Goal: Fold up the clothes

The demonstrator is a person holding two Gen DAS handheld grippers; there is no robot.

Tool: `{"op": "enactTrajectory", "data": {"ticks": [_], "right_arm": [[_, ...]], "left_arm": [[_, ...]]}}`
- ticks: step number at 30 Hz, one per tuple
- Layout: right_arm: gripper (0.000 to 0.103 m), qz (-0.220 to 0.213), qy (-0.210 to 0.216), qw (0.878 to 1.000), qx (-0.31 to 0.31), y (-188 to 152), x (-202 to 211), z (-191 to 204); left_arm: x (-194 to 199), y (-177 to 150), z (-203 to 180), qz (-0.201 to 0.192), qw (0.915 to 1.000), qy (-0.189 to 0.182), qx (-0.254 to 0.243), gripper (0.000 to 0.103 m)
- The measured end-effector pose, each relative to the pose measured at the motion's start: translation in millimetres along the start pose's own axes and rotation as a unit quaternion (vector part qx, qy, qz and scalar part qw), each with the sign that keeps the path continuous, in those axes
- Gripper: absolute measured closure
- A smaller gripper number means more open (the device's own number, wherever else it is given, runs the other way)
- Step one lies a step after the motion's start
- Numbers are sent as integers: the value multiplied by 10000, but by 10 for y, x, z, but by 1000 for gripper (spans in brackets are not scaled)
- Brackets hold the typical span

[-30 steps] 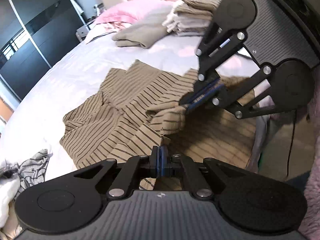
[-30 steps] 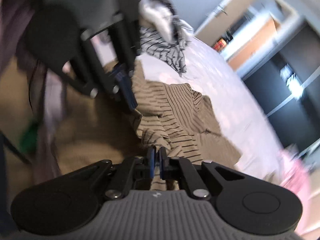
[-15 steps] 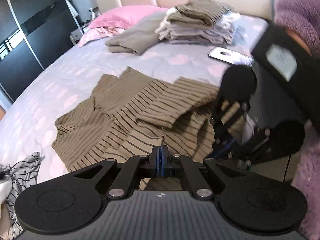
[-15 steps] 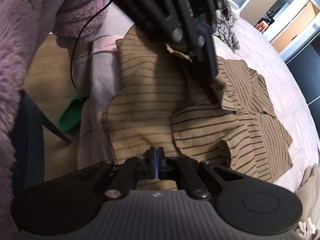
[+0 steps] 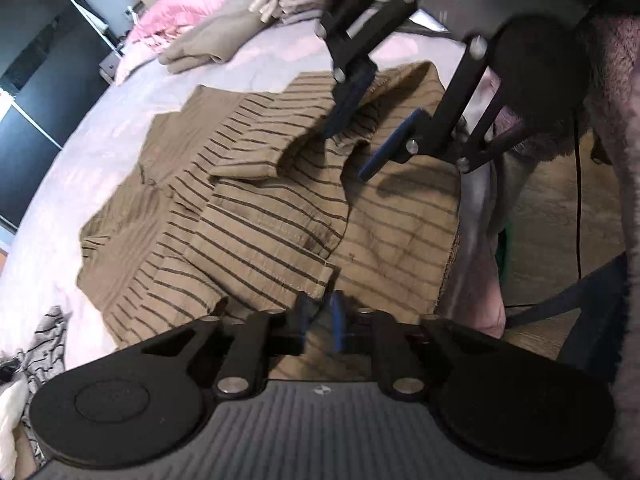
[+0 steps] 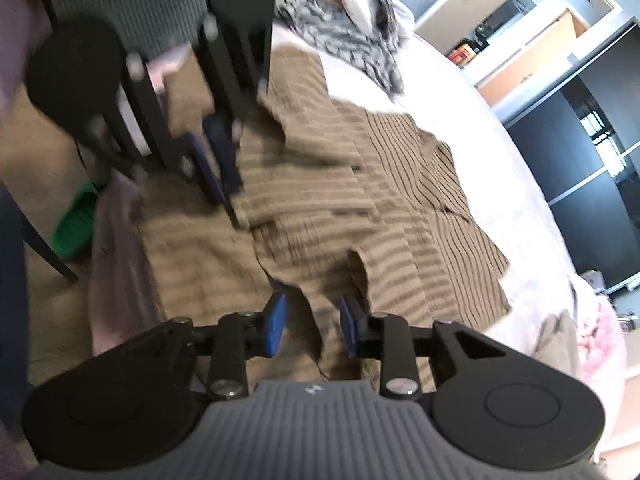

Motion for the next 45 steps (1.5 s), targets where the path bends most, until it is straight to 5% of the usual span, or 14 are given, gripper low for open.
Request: {"op": "enactTrajectory", "data": {"ticks": [1, 5, 15, 20, 23, 26, 29, 33, 36, 42, 45], "right_arm": [[72, 50, -10, 10000, 22, -17, -52, -9], [102, 280, 16, 9995, 133, -85, -238, -9], [100, 107, 561, 9984, -36, -71, -84, 99], [97, -142, 28, 9996, -251, -56, 187, -14], [93, 38, -240, 9980, -584, -159, 227, -194], [78, 328, -289, 9963, -737, -301, 142, -293], [77, 450, -235, 9962, -713, -392, 59, -289], [79, 409, -184, 9978, -486, -409, 6, -227], [102, 461, -149, 9982, -355, -430, -30, -190], [103, 529, 330, 9976, -295, -487, 8, -90], [103, 668, 513, 9963, -163, -523, -39, 15]], "left_arm": [[32, 0, 12, -45, 10000, 25, 28, 87], [118, 55, 68, -223, 9994, 194, 179, 87], [232, 142, 255, -353, 9973, 383, 515, 87], [225, 242, 159, -522, 9978, 326, 237, 82], [136, 371, 102, -588, 9977, 347, -27, 81], [25, 501, -4, -643, 9970, 283, -322, 76], [-112, 626, -85, -687, 9965, 217, -416, 73], [-278, 730, -138, -629, 9971, 138, -417, 76], [-391, 736, -145, -370, 9989, -16, -280, 102], [-425, 657, -154, -36, 9982, -556, 219, 103], [-454, 616, -162, 8, 9984, -498, 272, 103]]}}
Point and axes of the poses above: each gripper's, at about its wrist camera, not at the fingertips, and x roughly against the way its jaws point, z to its left, y to its top, the point moved 7 cm from there along -x, roughly the way its jaws point, and after that the axes turned 12 degrees about x, right-handed, at the moved point
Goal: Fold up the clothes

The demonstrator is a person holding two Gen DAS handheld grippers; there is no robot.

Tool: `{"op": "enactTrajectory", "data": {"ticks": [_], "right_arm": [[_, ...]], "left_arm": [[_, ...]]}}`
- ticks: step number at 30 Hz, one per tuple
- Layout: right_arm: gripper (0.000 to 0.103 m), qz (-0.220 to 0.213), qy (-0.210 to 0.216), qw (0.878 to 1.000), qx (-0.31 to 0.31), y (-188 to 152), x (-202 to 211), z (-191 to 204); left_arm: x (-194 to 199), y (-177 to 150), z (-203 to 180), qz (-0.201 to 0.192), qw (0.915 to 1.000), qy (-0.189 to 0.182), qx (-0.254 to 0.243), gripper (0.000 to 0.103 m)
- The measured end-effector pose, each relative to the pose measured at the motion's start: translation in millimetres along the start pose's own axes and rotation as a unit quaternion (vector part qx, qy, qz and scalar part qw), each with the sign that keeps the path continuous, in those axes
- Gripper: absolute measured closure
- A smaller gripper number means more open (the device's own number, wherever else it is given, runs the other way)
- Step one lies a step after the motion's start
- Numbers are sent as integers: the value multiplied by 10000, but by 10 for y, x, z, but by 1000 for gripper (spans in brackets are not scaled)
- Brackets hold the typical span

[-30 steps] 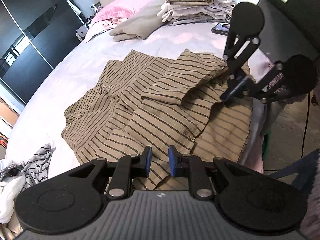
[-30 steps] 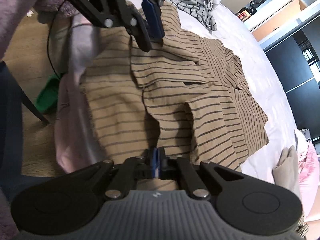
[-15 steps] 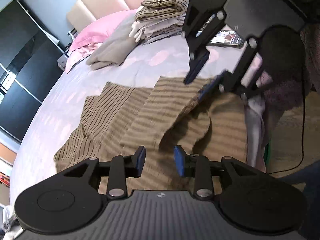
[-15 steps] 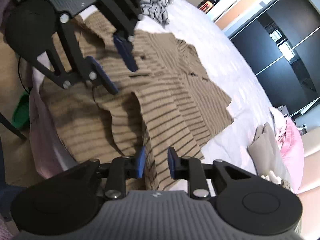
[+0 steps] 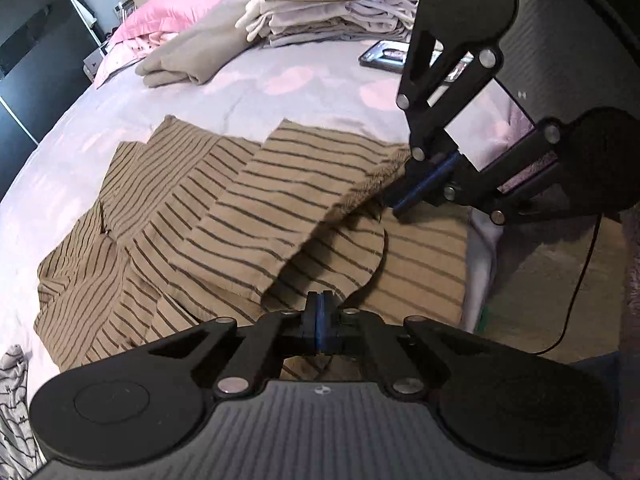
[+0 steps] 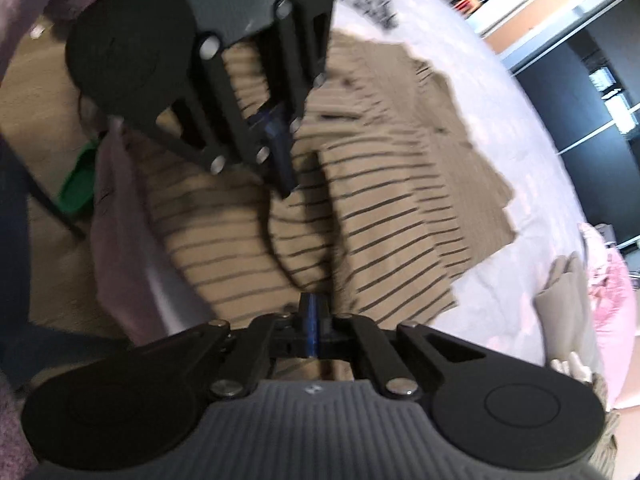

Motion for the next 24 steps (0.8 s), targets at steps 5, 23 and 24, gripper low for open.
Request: {"op": "enactTrajectory", "data": {"ticks": [5, 23, 24], "right_arm": [[103, -57, 182, 9997, -129, -10, 36, 27], [100, -1161, -282, 9927, 135, 816, 335, -74], [97, -1210, -297, 9920, 202, 880, 322, -72]], "left_arm": [[156, -58, 64, -9, 9999, 96, 129, 102], [997, -804, 882, 422, 9902, 1263, 424, 81], [975, -852, 914, 474, 9891, 1325, 442, 78]]}}
Point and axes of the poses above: each gripper's, at about its wrist camera, not at the fingertips, and x roughly against the way its jaws point, z to its left, y to its top, the point moved 7 cm from there along -x, roughly the way its jaws point, and after that the axes turned 12 degrees about x, right-handed, at the moved point
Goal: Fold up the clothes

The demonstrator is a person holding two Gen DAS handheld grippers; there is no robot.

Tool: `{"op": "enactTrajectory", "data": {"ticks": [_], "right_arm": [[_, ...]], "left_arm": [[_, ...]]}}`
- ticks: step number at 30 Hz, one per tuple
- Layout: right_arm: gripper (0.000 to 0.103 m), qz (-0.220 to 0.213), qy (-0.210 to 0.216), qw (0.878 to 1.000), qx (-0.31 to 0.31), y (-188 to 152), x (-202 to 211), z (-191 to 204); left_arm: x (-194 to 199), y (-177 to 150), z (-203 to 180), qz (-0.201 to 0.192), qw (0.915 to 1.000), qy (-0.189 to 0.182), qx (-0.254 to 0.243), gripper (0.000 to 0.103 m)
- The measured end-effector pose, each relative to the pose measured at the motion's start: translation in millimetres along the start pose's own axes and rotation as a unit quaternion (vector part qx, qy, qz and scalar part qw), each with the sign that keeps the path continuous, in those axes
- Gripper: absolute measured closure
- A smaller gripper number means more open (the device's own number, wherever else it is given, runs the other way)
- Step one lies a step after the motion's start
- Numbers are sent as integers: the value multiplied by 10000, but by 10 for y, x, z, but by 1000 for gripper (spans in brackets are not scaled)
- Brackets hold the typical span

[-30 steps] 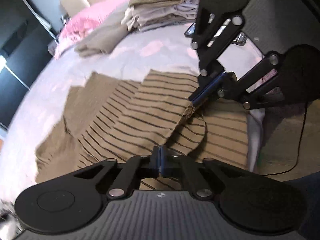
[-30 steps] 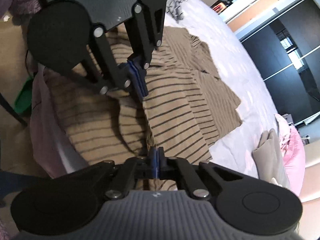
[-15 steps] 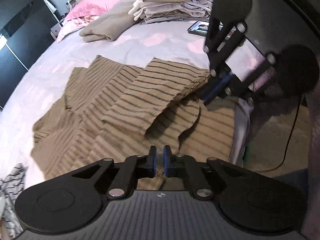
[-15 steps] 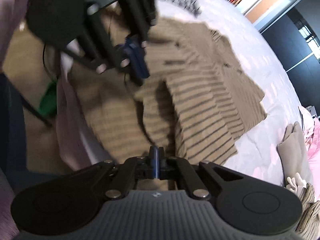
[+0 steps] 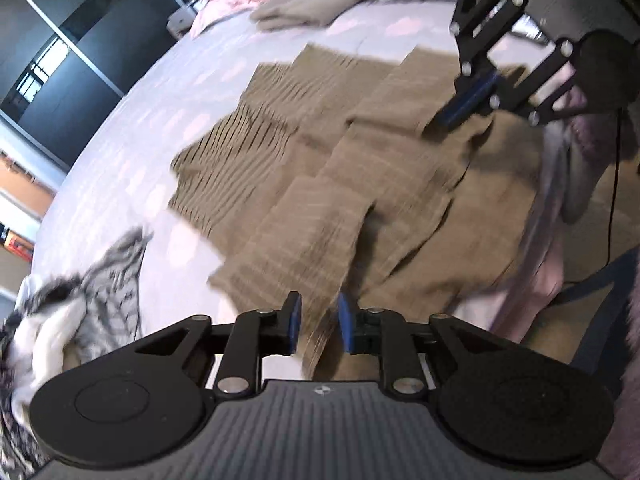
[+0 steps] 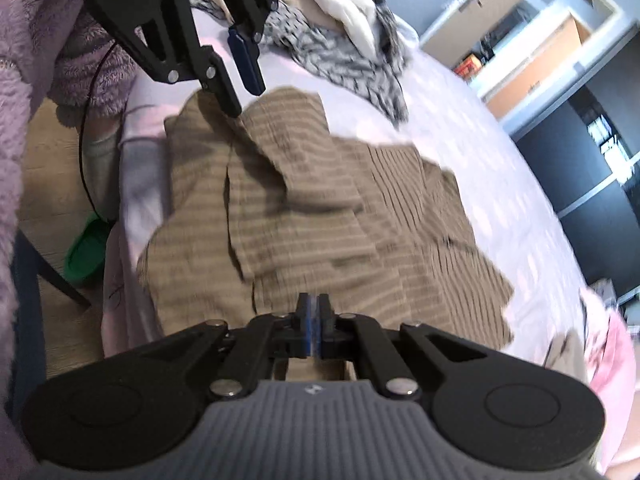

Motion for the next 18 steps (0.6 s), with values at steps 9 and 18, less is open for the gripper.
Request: {"op": "enactTrajectory", "data": {"ticks": [9, 18], "right_arm": [[72, -346, 26, 9994, 49, 374, -326, -45], [100, -309, 133, 9986, 397, 490, -480, 85]], "left_arm": [[-151, -208, 71, 14, 9994, 321, 116, 76], [-126, -347, -152, 228, 9993, 85, -292, 103]]}}
Point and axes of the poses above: each gripper's, at about its wrist camera, not at the fingertips, and x roughly against the way its jaws point, z to its left, y to its top, the point moved 7 cm from there along -x, roughly the way its jaws point, and after that the axes turned 12 degrees about x, right-handed, at the moved point
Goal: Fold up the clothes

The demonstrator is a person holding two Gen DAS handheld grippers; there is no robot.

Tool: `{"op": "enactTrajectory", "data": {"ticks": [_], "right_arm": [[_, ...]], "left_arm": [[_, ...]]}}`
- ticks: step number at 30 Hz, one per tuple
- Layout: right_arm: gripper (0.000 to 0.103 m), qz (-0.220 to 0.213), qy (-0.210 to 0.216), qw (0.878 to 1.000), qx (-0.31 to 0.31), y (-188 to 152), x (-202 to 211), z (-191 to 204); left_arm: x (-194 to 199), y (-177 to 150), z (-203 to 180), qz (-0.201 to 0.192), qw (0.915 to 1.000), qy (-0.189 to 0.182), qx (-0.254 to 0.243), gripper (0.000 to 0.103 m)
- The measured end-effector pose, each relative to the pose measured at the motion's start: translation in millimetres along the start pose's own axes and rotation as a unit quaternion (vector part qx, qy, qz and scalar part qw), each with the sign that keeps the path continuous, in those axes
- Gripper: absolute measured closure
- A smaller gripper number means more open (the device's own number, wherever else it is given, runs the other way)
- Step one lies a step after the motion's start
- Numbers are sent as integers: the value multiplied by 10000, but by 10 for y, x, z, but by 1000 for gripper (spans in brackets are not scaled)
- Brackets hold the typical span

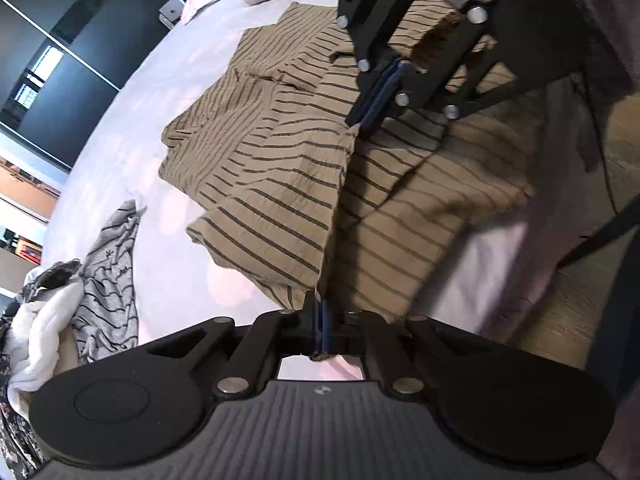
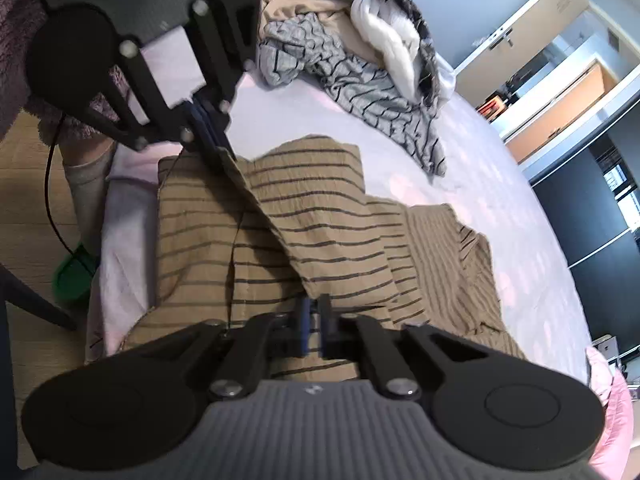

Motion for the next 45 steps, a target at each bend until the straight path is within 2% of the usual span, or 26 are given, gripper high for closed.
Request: {"op": "enactTrajectory", "data": {"ticks": [6, 9, 10, 12, 13, 17, 20, 24, 27, 30, 35, 39, 42, 45], "right_arm": [[103, 12, 248, 9995, 190, -1, -8, 107], [103, 74, 297, 9993, 224, -29, -17, 133], [103, 83, 308, 9993, 204, -32, -11, 130], [102, 97, 315, 9994, 108, -30, 8, 107], [102, 104, 318, 9994, 57, -29, 17, 95], [101, 111, 188, 9995, -223, -56, 89, -13], [101, 109, -109, 9990, -427, -70, 130, -142], [100, -48, -336, 9955, -879, -29, 127, -322], [100, -196, -290, 9942, -1017, 31, 53, -351], [100, -223, 35, 9955, -915, 51, -63, -229], [100, 209, 409, 9983, -346, -71, -253, 75], [97, 250, 455, 9977, -435, -132, -223, 100], [86, 155, 344, 9968, -700, -162, -100, 17], [85, 68, 78, 9951, -985, -224, 71, -119]], "left_arm": [[-51, -189, 28, 608, 9974, -56, 378, 102], [-79, -255, 39, 815, 9950, -271, 504, 100], [-64, -264, 29, 846, 9944, -374, 508, 97], [-32, -294, 1, 934, 9924, -616, 517, 80], [-4, -317, -13, 980, 9913, -715, 519, 77], [107, -297, 157, 879, 9908, -613, 830, 76], [285, -184, 372, 570, 9856, -801, 1372, 76], [412, 11, 568, 220, 9819, -915, 1645, 76], [303, 194, 645, 46, 9814, -792, 1748, 76], [68, 369, 656, 25, 9775, -790, 1958, 76], [-308, 399, 477, 338, 9788, -802, 1854, 76], [-509, 310, 351, 531, 9820, -745, 1650, 76], [-442, 314, 395, 316, 9810, -677, 1788, 76], [-270, 365, 562, -49, 9750, -670, 2119, 76]]}}
Point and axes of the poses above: each gripper's, at about its wrist camera, not at the fingertips, and x roughly against the way its jaws point, z to its left, y to its top, the point moved 7 cm from there along -x, roughly the way its jaws point, and after that the axes turned 12 degrees about x, right-handed, at the moved point
